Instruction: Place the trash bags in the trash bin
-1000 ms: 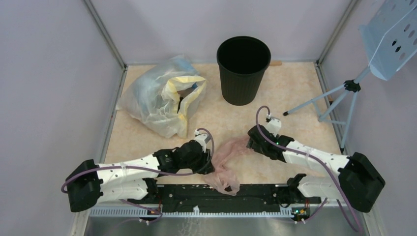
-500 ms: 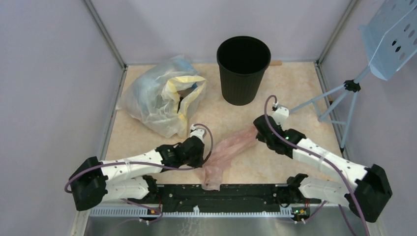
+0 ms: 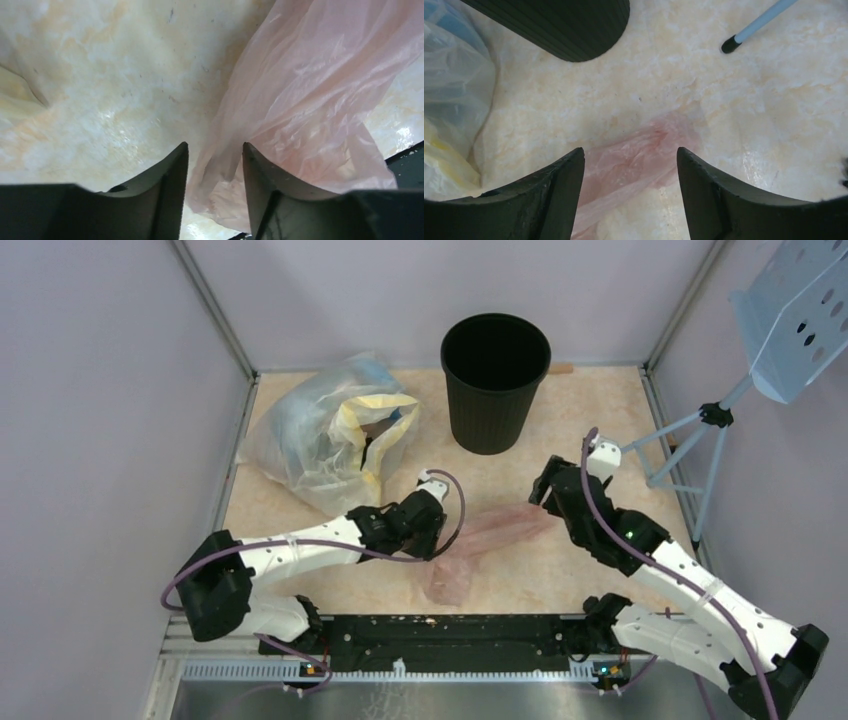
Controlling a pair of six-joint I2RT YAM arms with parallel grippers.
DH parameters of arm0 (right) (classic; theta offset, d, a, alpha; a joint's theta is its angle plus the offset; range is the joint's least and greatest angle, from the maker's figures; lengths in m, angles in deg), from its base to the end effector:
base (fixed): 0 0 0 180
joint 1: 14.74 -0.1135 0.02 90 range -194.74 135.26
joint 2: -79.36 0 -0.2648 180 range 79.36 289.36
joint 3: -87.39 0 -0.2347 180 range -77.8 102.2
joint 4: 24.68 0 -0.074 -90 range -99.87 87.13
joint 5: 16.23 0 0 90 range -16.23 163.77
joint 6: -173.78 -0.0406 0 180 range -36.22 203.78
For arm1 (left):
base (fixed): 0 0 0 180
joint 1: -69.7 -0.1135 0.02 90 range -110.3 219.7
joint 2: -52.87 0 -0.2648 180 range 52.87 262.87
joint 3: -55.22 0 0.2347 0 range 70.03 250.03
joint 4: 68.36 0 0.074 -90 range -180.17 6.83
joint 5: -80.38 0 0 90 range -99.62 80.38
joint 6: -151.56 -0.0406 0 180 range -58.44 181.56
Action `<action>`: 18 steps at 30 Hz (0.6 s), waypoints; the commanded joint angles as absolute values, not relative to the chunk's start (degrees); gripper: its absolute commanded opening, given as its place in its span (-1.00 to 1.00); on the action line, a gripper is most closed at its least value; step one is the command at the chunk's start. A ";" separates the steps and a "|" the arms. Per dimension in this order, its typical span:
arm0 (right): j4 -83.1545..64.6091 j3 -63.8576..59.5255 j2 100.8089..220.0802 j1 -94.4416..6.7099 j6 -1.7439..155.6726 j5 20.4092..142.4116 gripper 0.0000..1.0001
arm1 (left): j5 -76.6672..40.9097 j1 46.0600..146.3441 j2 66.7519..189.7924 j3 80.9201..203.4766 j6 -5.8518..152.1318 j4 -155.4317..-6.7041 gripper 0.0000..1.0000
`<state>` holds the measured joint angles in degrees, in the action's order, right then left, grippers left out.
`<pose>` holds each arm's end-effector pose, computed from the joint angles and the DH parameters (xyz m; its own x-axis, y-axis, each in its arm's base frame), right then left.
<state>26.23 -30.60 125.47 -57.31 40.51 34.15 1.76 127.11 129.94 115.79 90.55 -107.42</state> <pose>0.1268 0.0813 0.3082 -0.4012 0.3484 -0.8471 0.1903 0.9364 0.2950 0.1415 -0.2064 0.2111 -0.7597 0.3063 -0.5736 0.4546 0.8809 -0.1318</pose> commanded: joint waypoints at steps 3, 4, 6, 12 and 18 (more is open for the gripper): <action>22.90 -35.09 128.22 -55.51 40.70 38.82 0.37 | -0.42 126.07 129.70 125.57 88.37 -114.41 0.29; 22.00 -36.01 128.55 -54.93 40.41 40.02 0.37 | -1.57 126.12 129.09 126.64 88.37 -115.44 0.37; 20.04 -37.79 129.11 -53.51 39.56 43.21 0.35 | -3.16 126.13 126.81 128.18 88.28 -117.07 0.53; 15.74 -42.17 131.15 -50.72 36.15 47.98 0.25 | -11.30 126.10 119.52 126.99 89.49 -117.61 0.73; 15.52 -43.69 135.49 -47.54 33.31 48.13 0.22 | -28.79 127.64 117.64 121.49 97.01 -113.06 0.57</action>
